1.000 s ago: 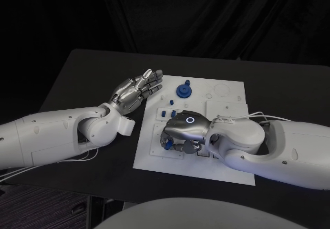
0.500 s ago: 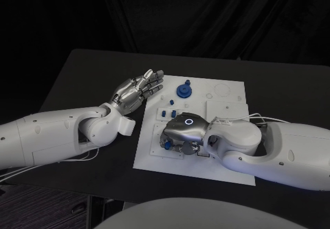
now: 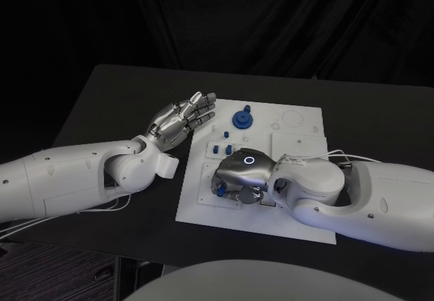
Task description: Assemble the parts on the task board
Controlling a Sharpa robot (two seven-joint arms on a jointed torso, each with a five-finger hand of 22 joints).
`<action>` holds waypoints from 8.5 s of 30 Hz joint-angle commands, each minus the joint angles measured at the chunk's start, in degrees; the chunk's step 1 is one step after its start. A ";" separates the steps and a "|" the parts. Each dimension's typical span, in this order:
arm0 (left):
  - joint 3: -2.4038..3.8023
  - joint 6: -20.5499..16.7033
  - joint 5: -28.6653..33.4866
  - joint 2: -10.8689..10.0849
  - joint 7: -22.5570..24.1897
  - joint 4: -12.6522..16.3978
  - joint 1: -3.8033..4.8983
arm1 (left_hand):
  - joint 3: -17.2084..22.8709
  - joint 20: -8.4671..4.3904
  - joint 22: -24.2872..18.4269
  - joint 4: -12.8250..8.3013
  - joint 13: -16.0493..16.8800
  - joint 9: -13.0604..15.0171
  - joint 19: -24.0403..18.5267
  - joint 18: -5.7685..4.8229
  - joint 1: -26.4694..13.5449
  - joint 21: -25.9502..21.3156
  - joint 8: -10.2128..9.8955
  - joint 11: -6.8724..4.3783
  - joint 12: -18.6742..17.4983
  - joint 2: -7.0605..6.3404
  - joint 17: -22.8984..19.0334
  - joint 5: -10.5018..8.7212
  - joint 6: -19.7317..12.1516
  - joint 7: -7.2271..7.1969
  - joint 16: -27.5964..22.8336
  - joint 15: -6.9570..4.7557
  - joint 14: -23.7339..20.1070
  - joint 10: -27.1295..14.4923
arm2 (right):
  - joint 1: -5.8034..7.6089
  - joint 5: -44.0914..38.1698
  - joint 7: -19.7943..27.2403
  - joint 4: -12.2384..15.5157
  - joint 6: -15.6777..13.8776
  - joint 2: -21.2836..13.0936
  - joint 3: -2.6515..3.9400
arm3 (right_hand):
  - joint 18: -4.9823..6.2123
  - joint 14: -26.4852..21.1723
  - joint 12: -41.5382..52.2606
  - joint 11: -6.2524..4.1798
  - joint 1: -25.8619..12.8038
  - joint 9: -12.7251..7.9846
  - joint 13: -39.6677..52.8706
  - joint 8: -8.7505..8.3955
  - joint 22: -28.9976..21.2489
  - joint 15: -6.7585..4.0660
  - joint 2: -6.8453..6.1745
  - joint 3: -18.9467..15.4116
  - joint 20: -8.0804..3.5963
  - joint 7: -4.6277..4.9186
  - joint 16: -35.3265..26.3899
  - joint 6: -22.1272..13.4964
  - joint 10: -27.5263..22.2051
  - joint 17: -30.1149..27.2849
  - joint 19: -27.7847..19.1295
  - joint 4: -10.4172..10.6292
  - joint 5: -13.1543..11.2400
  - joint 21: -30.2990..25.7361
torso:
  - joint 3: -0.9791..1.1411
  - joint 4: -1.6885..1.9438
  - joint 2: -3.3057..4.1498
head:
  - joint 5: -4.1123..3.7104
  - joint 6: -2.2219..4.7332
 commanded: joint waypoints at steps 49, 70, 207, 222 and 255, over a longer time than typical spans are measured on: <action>0.05 -0.44 1.33 -1.69 5.40 1.89 -0.42 | 0.52 1.23 -0.06 -0.38 0.13 0.39 0.11 0.27 2.13 -0.18 0.93 0.53 1.80 -0.11 0.11 1.08 2.70 2.17 0.92 0.41 0.02 0.33 | 7.02 26.99 -15.52 8.36 -11.57 -29.68 -0.24 | -3.29 6.03 71.50 -3.88 -17.56 -1.86 77.79 16.46 10.68 -2.99 -0.01 -9.87 -2.62 -3.33 11.79 -2.81 28.42 15.09 9.41 8.55 1.47 25.55 | -0.30 -0.74 -0.55 | -10.36 0.00; 0.05 0.16 1.34 -1.67 4.73 1.61 -0.43 | 0.78 1.92 -0.02 -0.32 0.20 0.45 0.12 0.76 2.63 -0.14 1.17 1.06 2.69 0.04 0.13 1.23 3.26 2.61 1.23 0.67 0.11 0.73 | 2.87 21.53 -26.18 13.85 -3.74 -31.85 -0.26 | -4.22 6.03 71.50 -6.61 -31.42 9.06 77.79 27.11 11.82 -5.51 -3.59 -10.37 -5.10 -6.44 11.79 -2.07 28.42 15.09 10.70 8.76 -3.52 31.88 | -0.33 -0.73 -0.47 | -12.07 0.00; 0.04 2.83 1.34 -0.84 -2.47 -0.04 -1.69 | 3.64 3.10 0.00 -3.68 0.44 0.54 0.19 0.04 6.69 -0.12 2.28 3.33 5.80 -1.01 0.55 3.96 4.21 4.40 5.35 2.70 1.59 2.29 | -1.65 23.51 -26.46 13.71 -11.33 -26.83 -0.22 | -4.01 6.03 71.50 -6.15 -22.26 14.02 77.79 26.10 11.53 -5.14 -1.20 0.23 -4.66 -5.85 11.79 -5.93 28.42 15.09 10.14 8.22 34.59 31.47 | -0.40 -0.63 -0.56 | -11.52 0.00; 0.04 2.95 1.34 -0.86 -2.78 -0.05 -1.80 | 3.91 3.12 0.01 -3.93 0.45 0.55 0.20 -0.04 6.87 -0.11 2.34 3.44 5.91 -0.97 0.57 4.12 4.30 4.49 5.55 2.81 1.67 2.33 | -1.67 23.53 -25.44 16.35 -16.44 -28.05 -0.24 | -4.02 6.03 71.50 -6.52 -27.13 15.11 77.79 26.72 11.54 -5.45 -1.00 -0.15 -4.95 -6.29 11.79 -5.25 28.42 15.09 10.16 8.43 26.55 31.60 | -0.37 -0.64 -0.57 | -11.54 0.00; 0.04 3.10 1.33 -0.97 -3.33 0.21 -1.82 | 4.37 3.18 0.05 -4.41 0.48 0.58 0.25 -0.22 7.12 -0.06 2.49 3.68 6.14 -1.01 0.67 4.32 4.53 4.69 6.40 3.09 1.97 2.45 | -4.01 24.31 -27.23 14.64 -12.53 -22.94 -0.26 | -3.76 6.03 71.50 -6.33 -31.33 14.92 77.79 25.12 11.16 -5.30 0.37 -2.96 -4.85 -6.06 11.79 -4.61 28.42 15.09 9.64 8.54 14.18 30.44 | -0.37 -0.69 -0.54 | -11.14 0.00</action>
